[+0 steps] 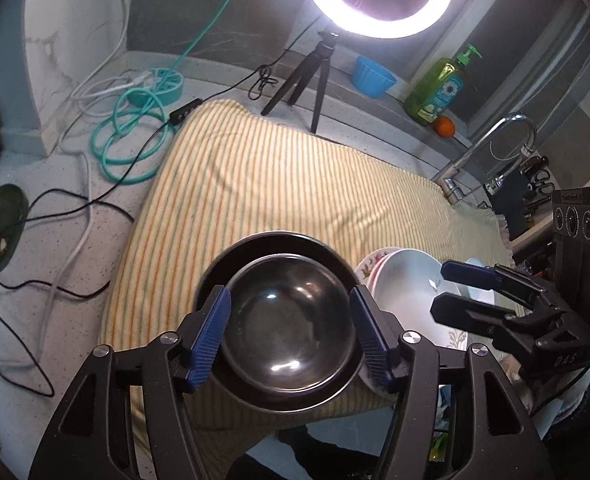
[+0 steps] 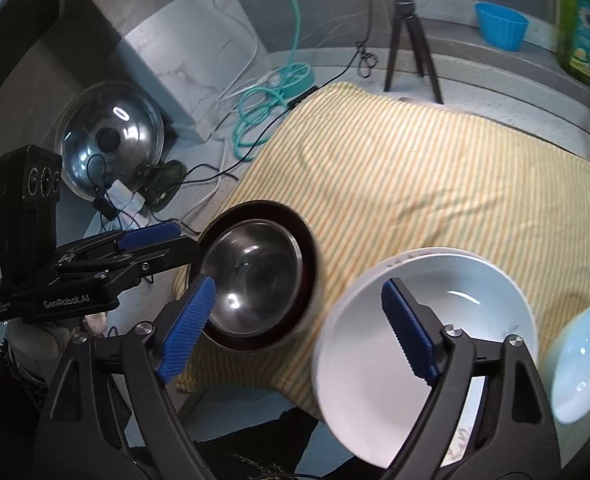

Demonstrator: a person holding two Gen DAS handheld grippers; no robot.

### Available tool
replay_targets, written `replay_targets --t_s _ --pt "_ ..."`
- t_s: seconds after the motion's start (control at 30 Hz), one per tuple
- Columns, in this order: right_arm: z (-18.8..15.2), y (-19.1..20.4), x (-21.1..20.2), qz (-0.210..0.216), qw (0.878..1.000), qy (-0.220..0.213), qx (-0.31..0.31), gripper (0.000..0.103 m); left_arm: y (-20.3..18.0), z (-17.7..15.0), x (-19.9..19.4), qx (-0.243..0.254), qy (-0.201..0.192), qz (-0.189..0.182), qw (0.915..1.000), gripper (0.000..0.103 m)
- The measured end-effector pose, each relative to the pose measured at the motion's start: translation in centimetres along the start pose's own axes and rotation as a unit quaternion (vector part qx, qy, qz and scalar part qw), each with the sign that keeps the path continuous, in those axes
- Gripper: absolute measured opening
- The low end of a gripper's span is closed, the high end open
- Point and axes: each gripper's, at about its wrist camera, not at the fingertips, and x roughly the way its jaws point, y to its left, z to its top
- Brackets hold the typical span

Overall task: Organize plates and bowls
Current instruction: 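Move the left gripper toward the pale blue-white bowl rim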

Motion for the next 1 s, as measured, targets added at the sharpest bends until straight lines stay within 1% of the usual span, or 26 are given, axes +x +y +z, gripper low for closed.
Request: replay_targets --t_s 0.07,0.23,0.37,0.47,0.6,0.8,1.0 --pt "-0.3 -1.2 -1.1 -0.011 1.0 -0.008 0.01 0.088 -0.9 0.1 0.1 0.009 -0.003 0.001 1.0 0.061" --pt "-1.6 -5.2 -3.9 -0.032 0.998 -0.025 0.051 0.089 -5.0 0.2 0.4 0.053 -0.014 0.007 0.9985 0.061" --pt "-2.8 -8.5 -6.2 -0.06 0.995 -0.039 0.075 0.089 -8.8 0.3 0.9 0.094 -0.022 0.012 0.9953 0.061" --pt "-3.4 -10.8 -7.9 -0.081 0.992 -0.047 0.088 0.089 -11.3 0.4 1.7 0.116 -0.02 0.004 0.993 0.061" --pt "-4.2 -13.5 -10.1 -0.108 0.987 -0.061 0.101 0.089 -13.9 0.4 2.9 0.138 -0.016 0.001 0.9903 0.061" --pt "-5.6 -17.3 -12.6 -0.12 0.98 -0.083 0.133 0.089 -17.5 -0.1 4.9 0.158 -0.005 -0.009 0.9873 0.061" --pt "-6.7 -19.9 -13.9 -0.15 0.976 -0.093 0.128 0.089 -20.3 -0.1 6.9 0.17 0.003 -0.02 0.9852 0.061"
